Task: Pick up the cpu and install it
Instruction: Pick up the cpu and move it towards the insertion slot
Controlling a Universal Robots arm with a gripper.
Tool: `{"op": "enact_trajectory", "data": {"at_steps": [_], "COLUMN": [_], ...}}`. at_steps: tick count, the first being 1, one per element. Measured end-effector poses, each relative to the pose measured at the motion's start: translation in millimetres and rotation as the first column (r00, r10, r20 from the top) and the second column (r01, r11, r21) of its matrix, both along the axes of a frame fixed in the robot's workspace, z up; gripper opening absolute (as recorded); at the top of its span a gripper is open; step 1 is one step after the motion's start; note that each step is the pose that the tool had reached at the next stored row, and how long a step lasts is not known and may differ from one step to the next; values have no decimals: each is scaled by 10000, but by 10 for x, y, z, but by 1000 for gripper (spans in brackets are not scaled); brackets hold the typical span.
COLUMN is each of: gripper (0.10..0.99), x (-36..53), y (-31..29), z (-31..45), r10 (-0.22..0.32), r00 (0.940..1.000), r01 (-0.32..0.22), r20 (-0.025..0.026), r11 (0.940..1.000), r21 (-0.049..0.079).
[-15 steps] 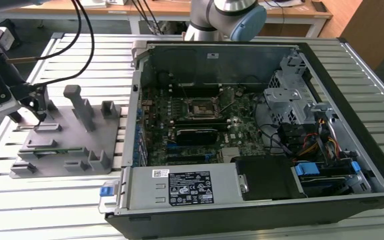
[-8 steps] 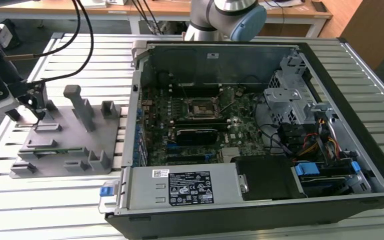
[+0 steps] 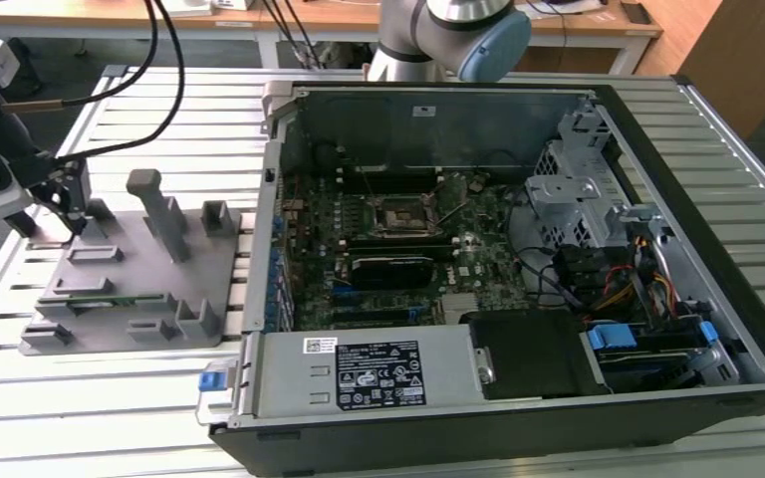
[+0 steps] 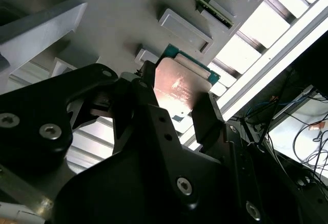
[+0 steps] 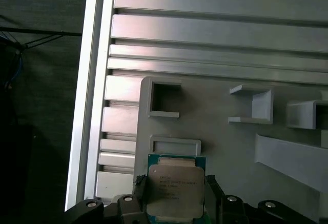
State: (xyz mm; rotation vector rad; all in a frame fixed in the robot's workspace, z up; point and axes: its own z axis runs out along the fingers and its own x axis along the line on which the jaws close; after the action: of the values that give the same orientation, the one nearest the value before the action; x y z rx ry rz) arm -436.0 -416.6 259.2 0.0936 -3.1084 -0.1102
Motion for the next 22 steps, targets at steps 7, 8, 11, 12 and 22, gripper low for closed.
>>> {"op": "enact_trajectory", "data": {"at_steps": [7,8,11,12,22], "gripper": [533,533,533,533,533], "x": [0,0,0,0,0], "y": [2,2,3,3,4], "z": [54,63,91,100,192], "r10": [1,0,0,1,0], "r00": [10000,10000,10000,10000,10000], "r01": [-1,0,0,-1,0], "r20": [0,-1,-1,-1,-1], "r11": [10000,10000,10000,10000,10000], "r21": [0,-1,-1,0,-1]}}
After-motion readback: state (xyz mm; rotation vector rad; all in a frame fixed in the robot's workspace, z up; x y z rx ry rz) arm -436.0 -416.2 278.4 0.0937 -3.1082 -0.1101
